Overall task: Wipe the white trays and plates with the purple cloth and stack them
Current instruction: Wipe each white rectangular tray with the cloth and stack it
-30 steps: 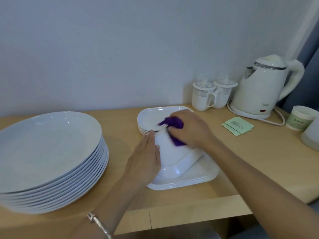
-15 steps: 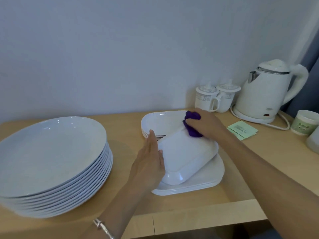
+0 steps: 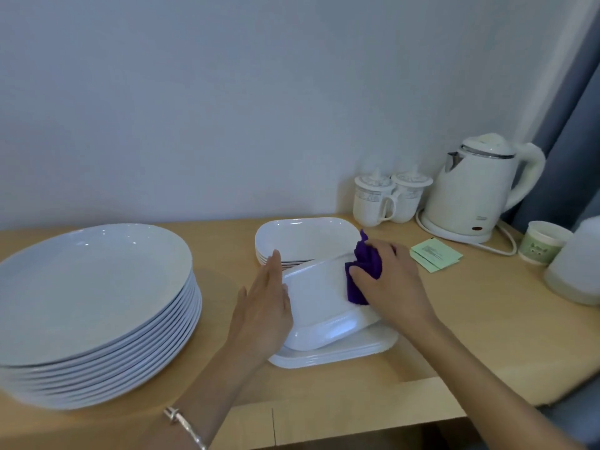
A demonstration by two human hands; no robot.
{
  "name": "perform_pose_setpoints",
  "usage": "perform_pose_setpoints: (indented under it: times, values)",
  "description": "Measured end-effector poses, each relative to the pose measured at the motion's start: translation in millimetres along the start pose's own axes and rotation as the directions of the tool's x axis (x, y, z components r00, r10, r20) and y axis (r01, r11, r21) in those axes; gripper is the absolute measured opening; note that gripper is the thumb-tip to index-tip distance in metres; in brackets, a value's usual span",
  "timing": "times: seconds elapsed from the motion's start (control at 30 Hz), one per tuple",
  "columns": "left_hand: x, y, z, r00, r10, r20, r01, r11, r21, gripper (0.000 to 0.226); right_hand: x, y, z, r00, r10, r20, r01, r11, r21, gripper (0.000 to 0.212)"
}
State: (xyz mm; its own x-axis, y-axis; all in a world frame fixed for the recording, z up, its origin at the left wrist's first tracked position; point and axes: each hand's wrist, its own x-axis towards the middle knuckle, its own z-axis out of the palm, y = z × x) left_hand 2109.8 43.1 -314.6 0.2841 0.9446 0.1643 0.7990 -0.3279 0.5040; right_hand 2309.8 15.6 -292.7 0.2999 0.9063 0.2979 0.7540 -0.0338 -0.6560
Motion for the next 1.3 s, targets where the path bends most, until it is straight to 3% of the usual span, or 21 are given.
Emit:
perform_pose_setpoints:
  times: [0.17, 0.27, 0.43, 0.6, 0.67, 0.8, 0.93, 1.07, 1.2, 1.23, 1.3]
  values:
    - [2, 0, -1, 0.999, 0.031, 0.028, -0.033, 0.996, 0.083, 0.062, -70, -35, 17, 0.958, -0.239, 0.16, 0.247, 0.968, -0.037, 0.047]
    - [-2, 4, -4, 0.997, 0.068, 0.034, -0.073, 0.983, 0.171, 0.06, -62, -37, 23, 0.967, -0.218, 0.127, 0.223, 0.974, -0.025, 0.041]
    - [-18, 4, -9, 0.978, 0.15, 0.145, -0.183, 0.953, 0.241, 0.055, -15, -20, 21, 0.999, 0.03, 0.041, -0.029, 1.0, -0.007, 0.043]
    - [-36, -7, -13, 0.955, 0.243, 0.168, -0.282, 0.919, 0.275, 0.069, 9, -25, 29, 0.999, -0.051, 0.017, 0.052, 0.995, -0.082, 0.039]
    - [-39, -7, -16, 0.949, 0.276, 0.153, -0.311, 0.897, 0.314, 0.081, 14, -27, 29, 0.998, -0.057, 0.01, 0.058, 0.994, -0.089, 0.039]
    - [-33, 11, -11, 0.956, 0.294, -0.01, -0.273, 0.9, 0.341, 0.064, -6, -31, 21, 0.988, -0.148, 0.047, 0.148, 0.989, -0.006, 0.037]
    - [-26, 35, 12, 0.927, 0.368, -0.081, -0.309, 0.865, 0.395, 0.061, -29, -21, 14, 0.964, -0.234, 0.124, 0.244, 0.967, -0.068, 0.034]
    - [-40, 43, 12, 0.922, 0.383, -0.047, -0.351, 0.883, 0.313, 0.051, -5, -3, -7, 0.974, -0.172, 0.15, 0.187, 0.978, -0.091, 0.038]
    - [-28, 27, -10, 0.902, 0.417, -0.111, -0.422, 0.906, -0.03, 0.045, 9, -1, -10, 0.922, -0.272, 0.277, 0.298, 0.953, -0.055, 0.039]
    - [-19, 20, -13, 0.898, 0.417, -0.14, -0.428, 0.902, -0.055, 0.046, 11, -1, -10, 0.903, -0.296, 0.31, 0.327, 0.944, -0.05, 0.039]
    - [1, 9, -20, 0.895, 0.42, -0.15, -0.411, 0.908, 0.087, 0.054, 14, -2, -12, 0.865, -0.337, 0.373, 0.378, 0.925, -0.04, 0.039]
